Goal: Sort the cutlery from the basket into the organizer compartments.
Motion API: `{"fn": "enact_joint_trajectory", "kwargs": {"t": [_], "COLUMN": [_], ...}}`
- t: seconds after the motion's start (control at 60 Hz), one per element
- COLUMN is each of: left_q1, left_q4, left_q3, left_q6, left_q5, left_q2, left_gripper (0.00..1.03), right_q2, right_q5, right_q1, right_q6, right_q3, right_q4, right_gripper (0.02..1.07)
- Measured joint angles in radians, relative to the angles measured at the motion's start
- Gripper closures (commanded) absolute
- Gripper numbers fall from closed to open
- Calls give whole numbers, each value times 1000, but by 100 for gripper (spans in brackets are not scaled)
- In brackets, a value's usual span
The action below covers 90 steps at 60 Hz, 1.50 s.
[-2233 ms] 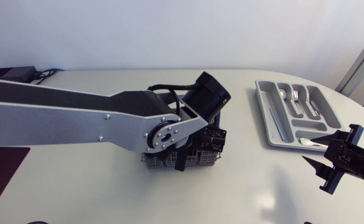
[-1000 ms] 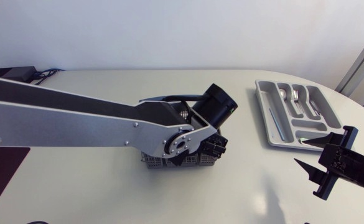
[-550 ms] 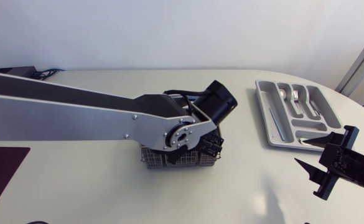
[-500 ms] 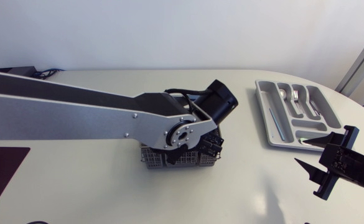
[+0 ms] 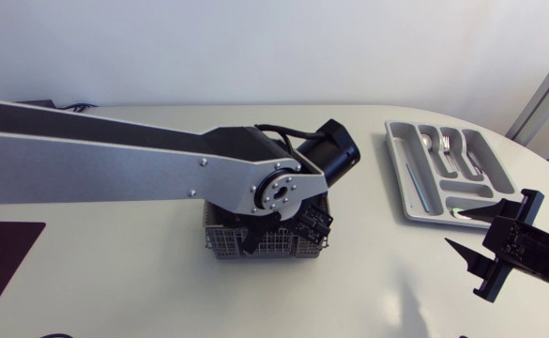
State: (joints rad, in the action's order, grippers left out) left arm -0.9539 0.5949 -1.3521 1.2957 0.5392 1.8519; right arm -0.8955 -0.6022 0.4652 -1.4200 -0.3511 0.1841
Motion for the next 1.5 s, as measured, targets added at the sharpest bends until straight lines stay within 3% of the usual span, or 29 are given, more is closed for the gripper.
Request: {"fn": "enact_joint_trajectory", "kwargs": {"t": [0.3, 0.45, 1.217, 1.5], "left_q1": [4, 4, -25, -42], "left_q4": [10, 24, 85, 89], "left_q3": [6, 24, -12, -60], "left_q6": [94, 145, 168, 167], "left_q5": [1, 1, -8, -6], "left_q2": [-5, -26, -96, -188], "left_gripper": [100, 100, 100, 100], "right_q2": [13, 13, 69, 156], "right_q5": [0, 0, -3, -3], "right_q1": [0, 0, -37, -95], "right_q6": [0, 0, 42, 162], "right_q3": [0, 0, 6, 6], "right_q4": [5, 5, 26, 31], "right_gripper": [41, 41, 38, 37]}}
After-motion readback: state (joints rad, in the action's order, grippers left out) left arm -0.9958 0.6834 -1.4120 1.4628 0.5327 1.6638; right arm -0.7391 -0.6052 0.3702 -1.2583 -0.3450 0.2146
